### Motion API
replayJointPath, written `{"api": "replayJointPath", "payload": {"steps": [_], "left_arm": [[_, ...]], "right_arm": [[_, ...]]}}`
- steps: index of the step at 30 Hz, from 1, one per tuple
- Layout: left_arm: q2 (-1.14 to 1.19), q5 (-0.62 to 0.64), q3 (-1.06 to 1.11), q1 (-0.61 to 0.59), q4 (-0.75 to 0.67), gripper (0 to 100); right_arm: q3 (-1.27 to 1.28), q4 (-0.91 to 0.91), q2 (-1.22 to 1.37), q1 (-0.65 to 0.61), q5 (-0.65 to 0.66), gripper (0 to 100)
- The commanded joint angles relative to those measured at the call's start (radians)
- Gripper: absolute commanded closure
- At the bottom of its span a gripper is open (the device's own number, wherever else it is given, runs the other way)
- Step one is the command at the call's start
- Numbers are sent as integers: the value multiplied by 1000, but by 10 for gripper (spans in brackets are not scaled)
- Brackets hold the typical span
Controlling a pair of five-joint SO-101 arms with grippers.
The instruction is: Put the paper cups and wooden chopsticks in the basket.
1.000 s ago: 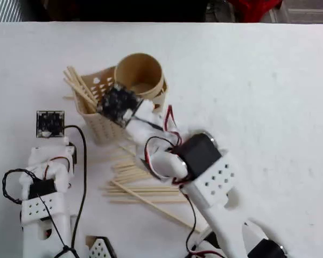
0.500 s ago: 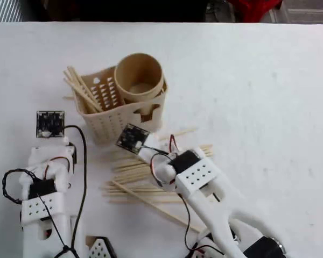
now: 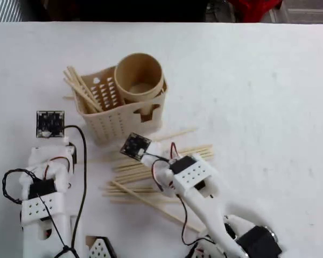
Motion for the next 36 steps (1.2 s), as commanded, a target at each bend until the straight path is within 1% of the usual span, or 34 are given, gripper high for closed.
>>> {"api": "replayJointPath", "payload": {"steps": [1,3,7,9,13,16,23,28,30,32,34,36], "left_arm": [[5,-12,-3,13,-20,858],[5,-12,-3,13,-20,858],[5,-12,-3,13,-20,858],[5,-12,-3,13,-20,858],[5,-12,-3,13,-20,858],[5,-12,-3,13,-20,858],[5,-12,-3,13,-20,858],[5,-12,-3,13,-20,858],[5,-12,-3,13,-20,858],[5,-12,-3,13,-21,858],[5,-12,-3,13,-21,858],[5,-12,-3,16,-21,858]], "right_arm": [[-60,-13,51,53,5,794],[-63,-15,64,61,5,819],[-63,-16,64,58,3,947],[-63,-12,56,61,3,980],[-64,27,10,59,3,981],[-63,96,-76,54,5,982],[-63,312,-418,51,12,982],[-80,484,-691,-41,5,982],[-127,547,-789,-84,3,982],[-226,591,-866,-125,-46,983],[-359,618,-889,-163,-83,983],[-506,618,-866,-177,-87,983]]}}
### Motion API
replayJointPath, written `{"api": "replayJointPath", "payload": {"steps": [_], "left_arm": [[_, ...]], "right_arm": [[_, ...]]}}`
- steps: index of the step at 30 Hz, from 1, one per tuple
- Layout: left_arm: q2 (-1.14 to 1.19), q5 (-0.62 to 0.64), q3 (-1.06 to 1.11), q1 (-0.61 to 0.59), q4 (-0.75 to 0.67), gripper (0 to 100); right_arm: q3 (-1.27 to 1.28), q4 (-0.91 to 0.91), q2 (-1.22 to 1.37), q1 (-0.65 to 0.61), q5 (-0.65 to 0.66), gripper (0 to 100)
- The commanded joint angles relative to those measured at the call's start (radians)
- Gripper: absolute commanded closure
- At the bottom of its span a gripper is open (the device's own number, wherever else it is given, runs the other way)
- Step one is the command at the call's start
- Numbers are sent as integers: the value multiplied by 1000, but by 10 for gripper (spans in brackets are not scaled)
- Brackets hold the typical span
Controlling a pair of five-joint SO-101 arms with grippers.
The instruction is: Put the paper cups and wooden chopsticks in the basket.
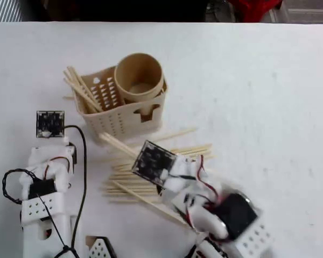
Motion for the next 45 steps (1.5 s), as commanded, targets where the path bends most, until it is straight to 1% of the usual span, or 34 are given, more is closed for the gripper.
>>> {"api": "replayJointPath", "payload": {"steps": [1,4,8,13,16,18,23,28,32,37,40,43,45], "left_arm": [[5,-12,-3,24,-21,858],[7,-12,-3,30,-21,858],[7,-12,-3,30,-23,859],[7,-12,-3,28,-23,859],[7,-12,-3,27,-23,859],[7,-12,-3,27,-23,859],[7,-12,-3,27,-23,859],[7,-12,-3,27,-21,859],[7,-12,-3,24,-21,859],[7,-12,-3,24,-21,859],[7,-12,-3,24,-21,859],[7,-12,-3,24,-23,859],[7,-12,-3,24,-23,859]], "right_arm": [[-295,4,19,-27,-21,983],[-485,-38,174,-16,-35,983],[-730,-142,469,-13,-120,983],[-987,-371,773,-13,-209,982],[-1057,-509,885,-15,-259,981],[-1059,-579,935,-15,-276,981],[-1057,-740,1049,-15,-235,981],[-1049,-817,1122,-18,-238,981],[-930,-929,1107,-15,-295,982],[-707,-1066,1041,-12,-275,982],[-620,-1089,1017,7,-281,981],[-605,-1044,998,30,-279,978],[-605,-1007,983,45,-282,938]]}}
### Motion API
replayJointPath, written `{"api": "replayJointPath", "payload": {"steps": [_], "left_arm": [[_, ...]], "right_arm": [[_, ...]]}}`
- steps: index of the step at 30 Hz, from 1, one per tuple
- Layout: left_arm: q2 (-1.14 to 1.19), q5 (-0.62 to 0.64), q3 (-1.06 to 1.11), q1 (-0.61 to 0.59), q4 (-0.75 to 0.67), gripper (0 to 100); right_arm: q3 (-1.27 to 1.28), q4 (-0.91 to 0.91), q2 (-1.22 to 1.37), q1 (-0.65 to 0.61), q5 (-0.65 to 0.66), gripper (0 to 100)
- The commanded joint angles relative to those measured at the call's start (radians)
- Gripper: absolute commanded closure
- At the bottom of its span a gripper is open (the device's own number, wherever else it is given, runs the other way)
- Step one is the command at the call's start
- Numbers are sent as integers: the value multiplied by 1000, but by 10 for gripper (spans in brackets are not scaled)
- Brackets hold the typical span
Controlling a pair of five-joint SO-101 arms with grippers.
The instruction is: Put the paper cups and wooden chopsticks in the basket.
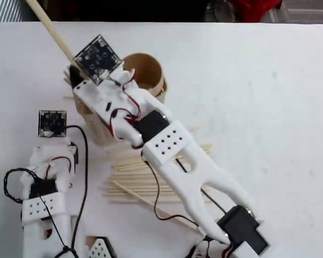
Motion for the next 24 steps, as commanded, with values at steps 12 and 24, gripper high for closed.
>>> {"api": "replayJointPath", "payload": {"steps": [12,24], "left_arm": [[7,-12,-2,5,-25,859],[7,-12,-2,5,-25,859]], "right_arm": [[-3,186,-203,42,-6,819],[-3,1041,-490,153,124,981]]}}
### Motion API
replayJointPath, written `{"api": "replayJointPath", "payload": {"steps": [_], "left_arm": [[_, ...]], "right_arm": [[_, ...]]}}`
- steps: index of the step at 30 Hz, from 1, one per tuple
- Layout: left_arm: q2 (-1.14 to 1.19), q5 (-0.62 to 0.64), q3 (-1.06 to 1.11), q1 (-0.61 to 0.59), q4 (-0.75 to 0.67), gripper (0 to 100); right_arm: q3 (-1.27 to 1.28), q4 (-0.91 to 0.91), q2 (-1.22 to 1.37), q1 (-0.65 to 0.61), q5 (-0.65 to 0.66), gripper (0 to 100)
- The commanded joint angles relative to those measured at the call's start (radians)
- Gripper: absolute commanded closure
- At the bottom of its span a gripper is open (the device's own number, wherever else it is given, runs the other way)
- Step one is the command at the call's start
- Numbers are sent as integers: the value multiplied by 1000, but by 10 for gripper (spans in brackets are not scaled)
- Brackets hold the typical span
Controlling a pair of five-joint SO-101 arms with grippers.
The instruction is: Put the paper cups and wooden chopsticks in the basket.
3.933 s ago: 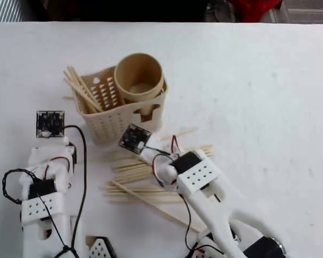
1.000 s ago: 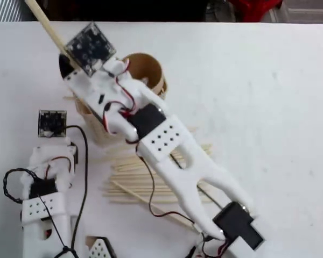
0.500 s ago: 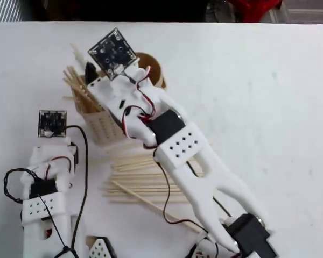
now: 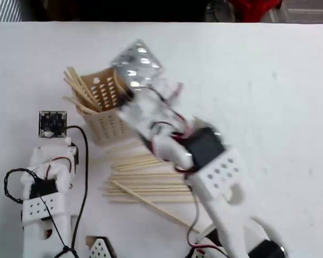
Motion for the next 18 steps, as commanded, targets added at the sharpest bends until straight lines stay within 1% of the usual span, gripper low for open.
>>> {"api": "replayJointPath", "payload": {"steps": [1,3,4,7,10,15,18], "left_arm": [[7,-12,-8,7,-25,858],[7,-12,-8,8,-26,858],[7,-12,-8,8,-26,858],[7,-12,-8,8,-25,858],[7,-12,-8,8,-25,858],[7,-12,-8,7,-26,858],[7,-12,-8,7,-28,858]], "right_arm": [[-2,272,-81,45,152,981],[35,380,-81,48,236,981],[64,412,-79,45,258,981],[187,424,-96,41,281,981],[311,387,-131,39,288,981],[535,278,-223,41,414,981],[658,206,-283,41,443,981]]}}
